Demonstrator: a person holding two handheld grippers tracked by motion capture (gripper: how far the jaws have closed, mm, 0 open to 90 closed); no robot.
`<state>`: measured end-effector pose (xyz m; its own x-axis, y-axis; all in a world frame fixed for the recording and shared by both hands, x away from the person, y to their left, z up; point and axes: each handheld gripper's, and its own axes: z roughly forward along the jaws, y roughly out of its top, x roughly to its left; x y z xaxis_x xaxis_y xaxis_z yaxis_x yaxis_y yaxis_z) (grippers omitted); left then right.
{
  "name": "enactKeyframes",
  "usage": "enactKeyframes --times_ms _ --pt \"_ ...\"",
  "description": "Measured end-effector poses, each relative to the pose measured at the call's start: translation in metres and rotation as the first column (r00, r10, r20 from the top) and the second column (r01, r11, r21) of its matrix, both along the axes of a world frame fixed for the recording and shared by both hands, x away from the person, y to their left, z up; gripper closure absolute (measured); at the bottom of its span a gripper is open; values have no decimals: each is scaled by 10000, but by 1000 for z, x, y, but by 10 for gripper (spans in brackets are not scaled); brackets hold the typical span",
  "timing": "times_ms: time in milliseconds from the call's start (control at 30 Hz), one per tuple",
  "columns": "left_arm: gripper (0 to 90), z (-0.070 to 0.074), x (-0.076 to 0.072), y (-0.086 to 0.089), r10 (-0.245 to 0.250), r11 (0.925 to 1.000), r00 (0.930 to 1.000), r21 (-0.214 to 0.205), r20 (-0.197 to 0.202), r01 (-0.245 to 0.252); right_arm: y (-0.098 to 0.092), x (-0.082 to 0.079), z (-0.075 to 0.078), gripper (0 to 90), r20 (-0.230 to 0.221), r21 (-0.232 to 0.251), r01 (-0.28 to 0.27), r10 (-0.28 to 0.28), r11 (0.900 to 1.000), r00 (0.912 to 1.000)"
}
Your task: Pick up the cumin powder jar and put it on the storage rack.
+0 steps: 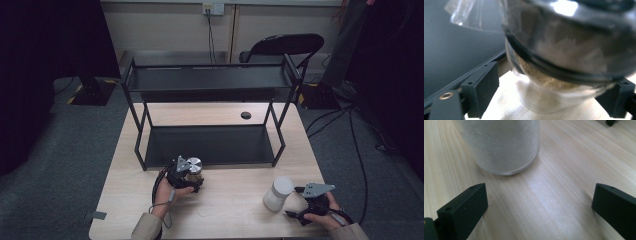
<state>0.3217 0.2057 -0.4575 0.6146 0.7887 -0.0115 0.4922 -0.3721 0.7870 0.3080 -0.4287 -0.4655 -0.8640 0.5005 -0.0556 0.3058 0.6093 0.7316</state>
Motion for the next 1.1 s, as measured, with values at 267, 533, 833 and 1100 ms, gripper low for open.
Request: enactKeyframes --times_ms 267,533,833,1100 --pt "293 0 2 -4 -164 9999 9998 45 82 164 0 0 0 0 1 -1 0 0 10000 10000" --pt "307 3 1 -7 -330 9989 9993 330 203 323 0 0 0 0 1 -2 -1 1 10000 10000" --pt "308 19 -2 1 -590 9982 9983 113 11 590 0 0 0 0 3 -1 -1 1 10000 10000" --pt "308 51 -5 14 -733 9973 9973 -27 -15 733 0 0 0 0 2 -3 -2 2 10000 10000"
